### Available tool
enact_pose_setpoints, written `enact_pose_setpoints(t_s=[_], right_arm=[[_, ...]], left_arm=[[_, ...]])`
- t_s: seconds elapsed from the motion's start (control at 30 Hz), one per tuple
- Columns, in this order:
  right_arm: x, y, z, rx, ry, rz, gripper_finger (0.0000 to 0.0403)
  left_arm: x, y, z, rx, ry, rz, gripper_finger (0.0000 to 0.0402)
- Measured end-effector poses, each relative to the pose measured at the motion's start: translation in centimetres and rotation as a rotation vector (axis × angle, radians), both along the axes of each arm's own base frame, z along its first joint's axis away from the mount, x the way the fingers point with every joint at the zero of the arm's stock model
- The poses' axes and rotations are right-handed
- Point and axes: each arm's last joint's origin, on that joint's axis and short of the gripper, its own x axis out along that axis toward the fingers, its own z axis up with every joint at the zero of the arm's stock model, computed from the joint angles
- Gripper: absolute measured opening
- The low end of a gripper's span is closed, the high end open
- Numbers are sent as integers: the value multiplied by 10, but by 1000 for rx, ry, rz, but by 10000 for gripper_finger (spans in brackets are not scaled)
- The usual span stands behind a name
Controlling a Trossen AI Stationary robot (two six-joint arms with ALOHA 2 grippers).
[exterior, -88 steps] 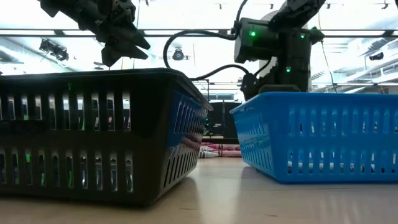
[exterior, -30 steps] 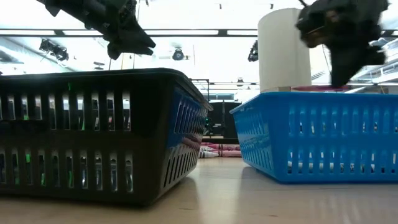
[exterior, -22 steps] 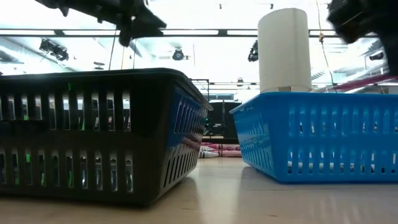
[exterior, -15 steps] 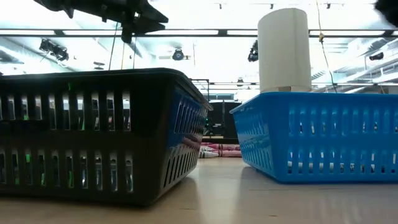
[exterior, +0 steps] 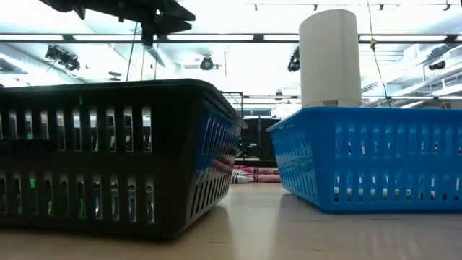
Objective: Sort crayons
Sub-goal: Put the red crayon into the right blue basket
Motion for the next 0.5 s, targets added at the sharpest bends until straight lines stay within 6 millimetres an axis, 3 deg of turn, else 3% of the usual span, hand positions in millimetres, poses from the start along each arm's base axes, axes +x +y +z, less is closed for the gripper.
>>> enact_pose_setpoints(t_s=[0.27,0.5], right_arm=[[2,6,-1,65,-72,-2,33],[10,6,1,159,-17,-11,33]], left_arm=[[10,13,-10,110,80,48,155],[11,15,-8,89,44,60,155]])
